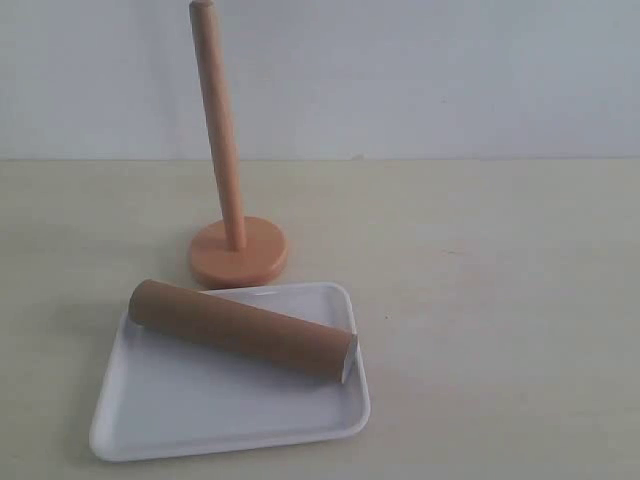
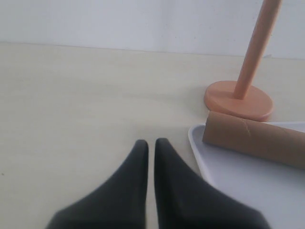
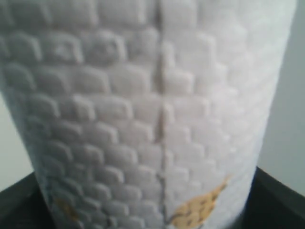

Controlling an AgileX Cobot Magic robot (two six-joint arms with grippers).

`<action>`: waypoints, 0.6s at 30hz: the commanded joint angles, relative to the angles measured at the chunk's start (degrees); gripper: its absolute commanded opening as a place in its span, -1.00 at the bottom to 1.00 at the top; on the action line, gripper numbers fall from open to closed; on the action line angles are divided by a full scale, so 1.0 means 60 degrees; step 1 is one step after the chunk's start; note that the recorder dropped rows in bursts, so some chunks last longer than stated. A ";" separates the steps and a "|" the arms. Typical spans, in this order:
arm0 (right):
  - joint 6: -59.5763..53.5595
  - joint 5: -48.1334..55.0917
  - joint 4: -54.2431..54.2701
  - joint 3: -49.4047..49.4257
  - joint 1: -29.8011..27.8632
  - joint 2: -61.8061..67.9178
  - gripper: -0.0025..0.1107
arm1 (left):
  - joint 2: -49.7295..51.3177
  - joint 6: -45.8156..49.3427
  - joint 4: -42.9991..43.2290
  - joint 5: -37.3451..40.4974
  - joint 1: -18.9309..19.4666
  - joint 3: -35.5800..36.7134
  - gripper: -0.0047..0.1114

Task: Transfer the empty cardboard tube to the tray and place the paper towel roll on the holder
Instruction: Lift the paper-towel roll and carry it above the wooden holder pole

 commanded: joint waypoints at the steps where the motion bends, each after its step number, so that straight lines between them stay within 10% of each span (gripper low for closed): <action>1: 0.0108 -0.0010 -0.0218 -0.0652 0.0365 0.0572 -0.96 | -0.0028 0.0012 0.0010 -0.0040 -0.0087 0.0034 -0.85; 18: 0.0359 -0.1132 -0.0313 -0.1316 0.0824 0.2460 -0.96 | -0.0028 0.0012 0.0010 -0.0040 -0.0087 0.0034 -0.85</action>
